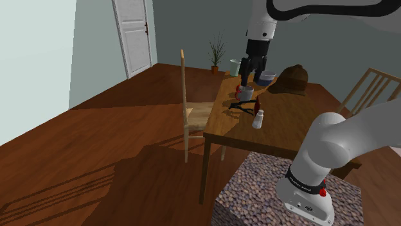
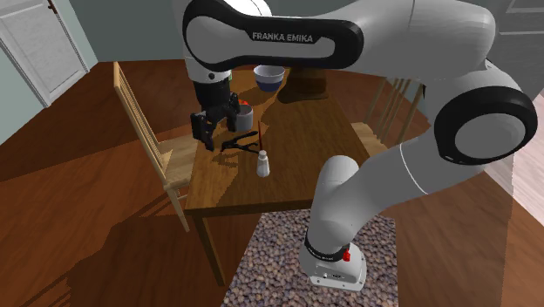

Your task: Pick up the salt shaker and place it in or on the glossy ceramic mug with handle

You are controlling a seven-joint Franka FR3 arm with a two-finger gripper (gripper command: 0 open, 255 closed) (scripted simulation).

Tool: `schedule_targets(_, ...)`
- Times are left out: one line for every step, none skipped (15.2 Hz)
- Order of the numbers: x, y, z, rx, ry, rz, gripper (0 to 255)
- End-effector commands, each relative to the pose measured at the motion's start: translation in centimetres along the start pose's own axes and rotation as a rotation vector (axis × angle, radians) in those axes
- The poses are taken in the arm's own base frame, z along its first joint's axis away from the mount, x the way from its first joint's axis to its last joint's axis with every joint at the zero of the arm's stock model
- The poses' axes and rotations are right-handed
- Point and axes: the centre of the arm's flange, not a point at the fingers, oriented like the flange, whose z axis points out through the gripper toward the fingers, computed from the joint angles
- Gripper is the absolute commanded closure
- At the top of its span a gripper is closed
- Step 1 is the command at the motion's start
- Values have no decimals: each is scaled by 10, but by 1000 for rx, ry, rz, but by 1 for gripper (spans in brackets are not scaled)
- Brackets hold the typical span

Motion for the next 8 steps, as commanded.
schedule_targets(0, 0, 0, 0, 0, 0, 0)
schedule_targets(-1, 11, 8, 1, 3, -4, 0)
schedule_targets(-1, 21, 16, 2, 6, -8, 0)
schedule_targets(-1, 32, 24, 3, 8, -13, 0)
schedule_targets(-2, 43, 32, 4, 11, -17, 0)
schedule_targets(-2, 53, 40, 5, 14, -21, 0)
schedule_targets(-2, 64, 48, 6, 17, -25, 0)
schedule_targets(-2, 75, 56, 7, 19, -29, 0)
